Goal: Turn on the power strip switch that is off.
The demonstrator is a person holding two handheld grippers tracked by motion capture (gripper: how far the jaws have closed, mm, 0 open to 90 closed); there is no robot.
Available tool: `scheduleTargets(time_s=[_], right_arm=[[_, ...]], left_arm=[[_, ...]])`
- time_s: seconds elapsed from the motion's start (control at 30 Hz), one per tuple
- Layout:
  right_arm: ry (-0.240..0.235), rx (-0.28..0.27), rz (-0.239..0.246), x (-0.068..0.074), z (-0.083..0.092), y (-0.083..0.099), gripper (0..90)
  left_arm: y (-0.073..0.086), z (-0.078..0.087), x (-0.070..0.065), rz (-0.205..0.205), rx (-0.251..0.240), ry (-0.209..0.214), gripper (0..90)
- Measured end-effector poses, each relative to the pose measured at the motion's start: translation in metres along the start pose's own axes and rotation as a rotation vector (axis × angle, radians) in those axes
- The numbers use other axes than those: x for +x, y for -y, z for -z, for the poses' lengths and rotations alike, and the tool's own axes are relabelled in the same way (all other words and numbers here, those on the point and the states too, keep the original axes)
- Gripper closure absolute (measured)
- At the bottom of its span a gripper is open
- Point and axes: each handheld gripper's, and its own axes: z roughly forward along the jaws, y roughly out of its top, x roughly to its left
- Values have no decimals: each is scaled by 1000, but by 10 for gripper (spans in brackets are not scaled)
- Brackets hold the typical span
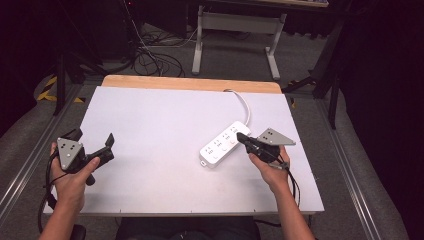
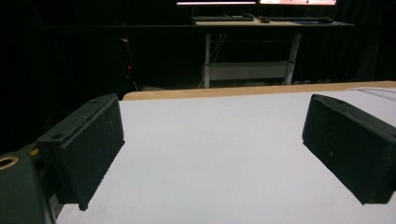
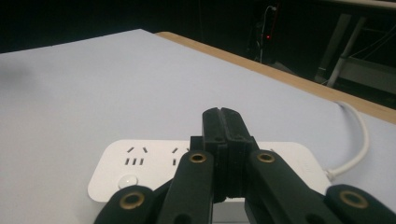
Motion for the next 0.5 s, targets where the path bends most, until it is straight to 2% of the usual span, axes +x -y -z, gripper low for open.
scheduleTargets(time_s=[0.13,0.2,0.5], right_arm=[[-19,37,13,4,-10,1,900],[-36,75,27,7,-14,4,900],[-47,150,42,13,-27,10,900]], left_arm=[[0,0,0,6,-2,1,61],[0,0,0,7,-2,2,61],[0,0,0,-1,8,7,65]])
